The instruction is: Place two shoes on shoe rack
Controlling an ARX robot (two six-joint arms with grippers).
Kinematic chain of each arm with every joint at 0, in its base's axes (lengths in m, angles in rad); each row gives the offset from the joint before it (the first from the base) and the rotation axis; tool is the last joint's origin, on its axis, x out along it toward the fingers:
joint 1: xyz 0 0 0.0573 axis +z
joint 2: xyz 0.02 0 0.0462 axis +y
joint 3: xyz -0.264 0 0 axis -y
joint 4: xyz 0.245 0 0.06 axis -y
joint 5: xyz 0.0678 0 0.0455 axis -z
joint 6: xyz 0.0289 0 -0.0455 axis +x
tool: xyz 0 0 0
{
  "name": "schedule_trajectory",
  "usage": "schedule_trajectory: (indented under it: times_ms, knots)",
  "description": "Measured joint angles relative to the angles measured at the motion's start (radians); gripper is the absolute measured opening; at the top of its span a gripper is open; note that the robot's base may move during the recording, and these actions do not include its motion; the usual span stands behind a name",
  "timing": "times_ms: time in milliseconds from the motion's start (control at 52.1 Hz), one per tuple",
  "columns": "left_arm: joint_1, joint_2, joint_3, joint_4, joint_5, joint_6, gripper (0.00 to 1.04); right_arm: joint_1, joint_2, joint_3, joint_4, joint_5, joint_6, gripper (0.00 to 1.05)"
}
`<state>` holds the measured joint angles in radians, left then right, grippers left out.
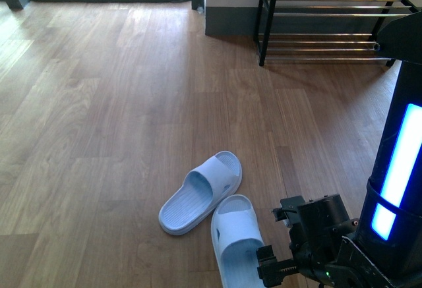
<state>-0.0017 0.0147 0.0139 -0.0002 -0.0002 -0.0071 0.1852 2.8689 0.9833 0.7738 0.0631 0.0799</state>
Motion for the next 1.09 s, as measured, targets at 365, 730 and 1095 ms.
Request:
schedule_trajectory:
  times_ms: [365,730,1095]
  knots:
    - [0.0,0.0,0.0,0.0,0.0,0.0,0.95,0.009,0.03,0.193,-0.175,0.01,0.028,0.95]
    - [0.0,0.0,0.0,0.0,0.0,0.0,0.95,0.003,0.031,0.235,-0.354,-0.036,-0.034,0.95]
    - [0.0,0.0,0.0,0.0,0.0,0.0,0.95,-0.06,0.02,0.198,-0.366,-0.058,-0.109,0.95]
